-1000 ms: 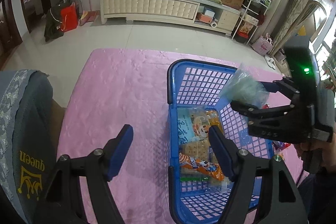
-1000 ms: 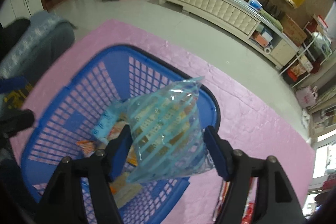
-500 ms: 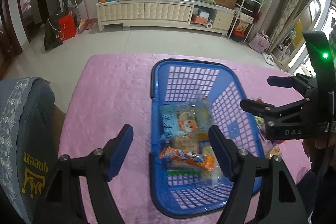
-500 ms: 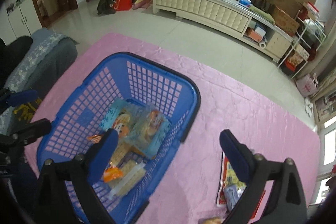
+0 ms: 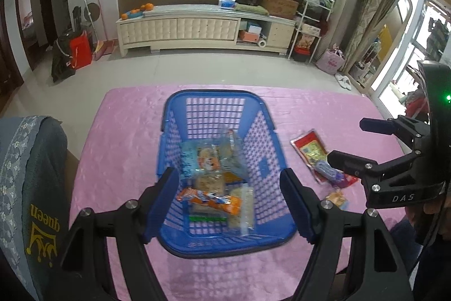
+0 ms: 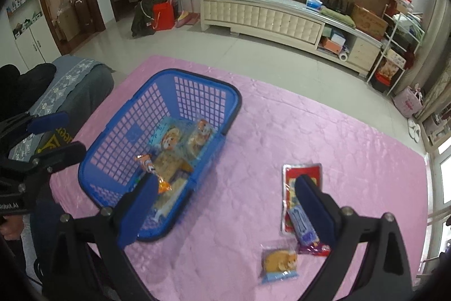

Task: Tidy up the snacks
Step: 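Move both tools back from the basket to the remaining snacks, then grasp the round cake bag with the left tool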

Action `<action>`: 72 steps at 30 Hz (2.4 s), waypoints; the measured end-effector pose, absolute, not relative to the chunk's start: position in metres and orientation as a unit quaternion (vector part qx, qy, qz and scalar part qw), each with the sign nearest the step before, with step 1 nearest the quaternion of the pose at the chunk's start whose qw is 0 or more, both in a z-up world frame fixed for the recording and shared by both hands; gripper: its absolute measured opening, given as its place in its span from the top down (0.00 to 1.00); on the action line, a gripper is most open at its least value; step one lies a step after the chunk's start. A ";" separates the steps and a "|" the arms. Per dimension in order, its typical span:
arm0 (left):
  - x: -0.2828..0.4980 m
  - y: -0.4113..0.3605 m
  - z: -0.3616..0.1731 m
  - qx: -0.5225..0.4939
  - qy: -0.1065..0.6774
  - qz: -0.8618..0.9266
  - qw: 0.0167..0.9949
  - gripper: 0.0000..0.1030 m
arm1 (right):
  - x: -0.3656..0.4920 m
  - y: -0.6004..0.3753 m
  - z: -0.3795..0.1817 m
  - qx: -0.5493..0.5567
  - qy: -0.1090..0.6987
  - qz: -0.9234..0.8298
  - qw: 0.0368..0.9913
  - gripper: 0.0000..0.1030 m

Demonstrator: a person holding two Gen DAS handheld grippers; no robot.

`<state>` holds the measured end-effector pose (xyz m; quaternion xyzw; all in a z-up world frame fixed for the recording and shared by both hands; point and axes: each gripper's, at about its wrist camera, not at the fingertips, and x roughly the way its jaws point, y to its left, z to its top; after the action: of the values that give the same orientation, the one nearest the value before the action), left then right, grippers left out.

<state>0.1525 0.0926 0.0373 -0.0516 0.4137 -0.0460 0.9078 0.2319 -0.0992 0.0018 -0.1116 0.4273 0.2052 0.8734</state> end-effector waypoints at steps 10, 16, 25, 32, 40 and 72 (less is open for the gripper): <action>0.142 0.033 0.046 -0.019 0.408 -0.077 0.910 0.30 | 0.205 -0.152 0.019 -0.089 0.410 0.183 0.889 0.04; 0.145 -0.002 0.040 -0.004 0.411 -0.103 0.906 0.30 | 0.197 -0.182 0.014 -0.078 0.417 0.167 0.890 0.04; 0.150 -0.054 0.022 0.005 0.417 -0.130 0.899 0.30 | 0.185 -0.233 -0.008 -0.055 0.431 0.139 0.890 0.04; 0.160 -0.092 -0.005 -0.010 0.446 -0.140 0.884 0.30 | 0.179 -0.267 -0.029 -0.048 0.436 0.112 0.891 0.00; 0.169 -0.121 -0.036 -0.023 0.479 -0.144 0.866 0.26 | 0.180 -0.299 -0.056 -0.038 0.443 0.091 0.891 0.00; 0.222 -0.158 -0.141 -0.056 0.592 -0.038 0.803 0.00 | 0.218 -0.355 -0.150 -0.014 0.484 0.063 0.873 0.00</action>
<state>0.2218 -0.1581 -0.1414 -0.0556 0.5924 -0.0383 0.8028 0.2183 -0.3554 -0.1497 -0.0145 0.4838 0.0628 0.8728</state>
